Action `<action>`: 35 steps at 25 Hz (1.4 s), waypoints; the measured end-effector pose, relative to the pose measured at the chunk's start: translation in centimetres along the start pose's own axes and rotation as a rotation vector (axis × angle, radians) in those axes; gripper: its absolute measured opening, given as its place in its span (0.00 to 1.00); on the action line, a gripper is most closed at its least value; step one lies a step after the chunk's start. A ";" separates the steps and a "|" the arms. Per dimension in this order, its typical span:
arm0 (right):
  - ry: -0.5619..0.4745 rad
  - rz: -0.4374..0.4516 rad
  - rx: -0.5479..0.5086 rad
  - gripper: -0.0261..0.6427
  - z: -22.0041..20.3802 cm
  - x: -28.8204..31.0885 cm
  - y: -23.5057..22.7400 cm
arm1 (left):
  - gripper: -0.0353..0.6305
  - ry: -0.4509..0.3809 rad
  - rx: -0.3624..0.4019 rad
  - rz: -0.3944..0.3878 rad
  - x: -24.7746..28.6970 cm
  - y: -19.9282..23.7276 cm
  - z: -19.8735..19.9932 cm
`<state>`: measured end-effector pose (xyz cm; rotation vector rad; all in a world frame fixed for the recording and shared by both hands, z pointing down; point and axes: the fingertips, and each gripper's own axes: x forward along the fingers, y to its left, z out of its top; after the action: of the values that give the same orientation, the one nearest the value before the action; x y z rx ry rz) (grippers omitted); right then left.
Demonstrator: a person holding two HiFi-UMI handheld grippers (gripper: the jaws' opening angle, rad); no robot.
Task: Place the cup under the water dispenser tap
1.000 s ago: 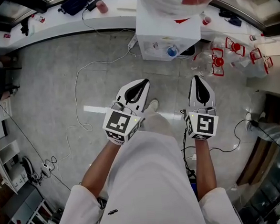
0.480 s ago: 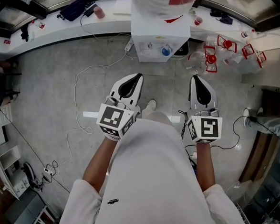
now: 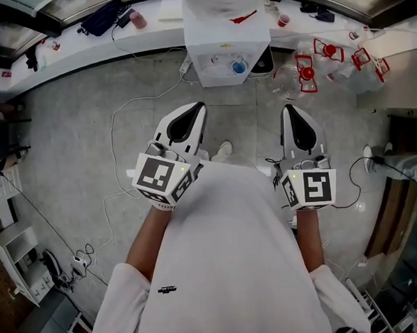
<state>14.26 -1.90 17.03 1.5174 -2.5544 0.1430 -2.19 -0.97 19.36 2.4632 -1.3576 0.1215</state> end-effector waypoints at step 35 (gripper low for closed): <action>-0.081 0.117 -0.005 0.06 1.3 -2.7 3.5 | 0.05 -0.061 0.048 -0.043 -1.9 -2.4 2.8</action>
<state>12.39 1.90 15.20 1.3998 -2.7050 0.0915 -1.44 0.90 15.73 2.5540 -1.3401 0.0703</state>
